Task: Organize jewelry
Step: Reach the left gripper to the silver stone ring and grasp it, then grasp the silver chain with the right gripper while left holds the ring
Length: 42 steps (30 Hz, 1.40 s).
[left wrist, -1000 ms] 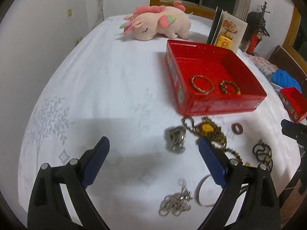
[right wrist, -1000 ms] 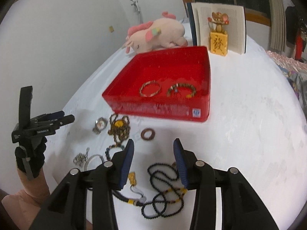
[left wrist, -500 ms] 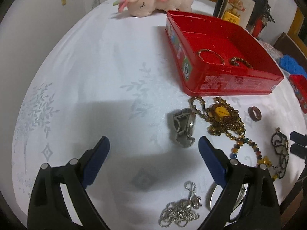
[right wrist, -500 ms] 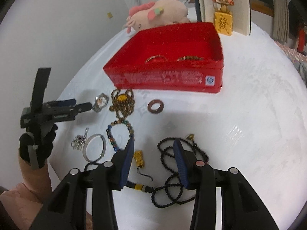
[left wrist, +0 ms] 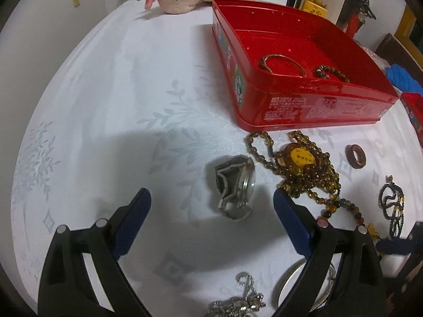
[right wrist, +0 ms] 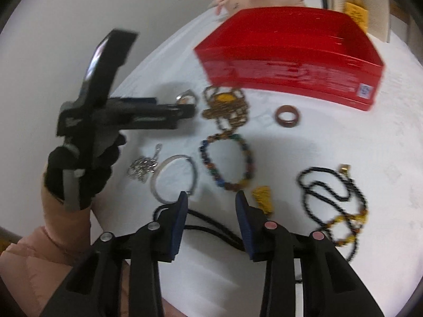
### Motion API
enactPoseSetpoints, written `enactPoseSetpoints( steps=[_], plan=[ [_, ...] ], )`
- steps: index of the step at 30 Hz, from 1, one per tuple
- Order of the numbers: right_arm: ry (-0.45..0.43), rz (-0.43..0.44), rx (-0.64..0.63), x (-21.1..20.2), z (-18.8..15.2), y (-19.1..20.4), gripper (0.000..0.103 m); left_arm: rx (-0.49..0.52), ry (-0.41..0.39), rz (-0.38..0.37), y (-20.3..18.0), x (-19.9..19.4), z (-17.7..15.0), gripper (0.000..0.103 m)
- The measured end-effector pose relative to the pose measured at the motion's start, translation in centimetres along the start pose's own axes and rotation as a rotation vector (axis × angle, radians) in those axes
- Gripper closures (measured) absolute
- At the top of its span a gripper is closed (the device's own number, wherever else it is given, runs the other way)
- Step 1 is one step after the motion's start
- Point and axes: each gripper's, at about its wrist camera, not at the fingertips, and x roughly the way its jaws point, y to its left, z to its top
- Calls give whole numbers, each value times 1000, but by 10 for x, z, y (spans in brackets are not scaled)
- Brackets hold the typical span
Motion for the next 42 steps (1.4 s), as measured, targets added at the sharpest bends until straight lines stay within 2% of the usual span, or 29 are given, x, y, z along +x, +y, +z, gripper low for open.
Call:
enactPoseSetpoints(
  steps=[5,12,14,15,18,21,22,23,24,27,31,39,41,42],
  plan=[
    [36,20,-8,13,5,10,66,4,12,-8,3,11,4,10],
    [78,3,4,29,12,14,67,15,8,-21,7,13,5,10],
    [82,-1,7,31,14,14,68,20,7,-25,8,13,3,13],
    [79,2,8,31,15,14,68,29,4,-30,8,13,2,17],
    [73,-3,5,30,15,15,68,47,-6,-42,8,7,-2,40],
    [73,-7,6,29,15,15,68,52,-7,-61,11,4,-4,57],
    [73,-9,7,29,16,16,68,54,-13,-60,12,2,-6,71],
    [72,-11,7,29,16,17,68,51,-16,-63,12,1,-8,81],
    [72,-12,6,32,17,19,68,45,-14,-71,14,0,-8,84],
    [65,4,-4,32,19,26,68,21,-15,-105,19,-1,-11,89],
    [59,28,-31,35,25,37,68,-10,-15,-150,29,-3,-11,90],
    [76,70,-166,52,43,79,66,-50,-46,-144,51,-18,-15,93],
    [92,73,-196,60,46,89,59,-59,-52,-137,57,-20,-16,94],
    [101,74,-210,64,48,93,52,-62,-52,-134,60,-21,-16,94]
  ],
)
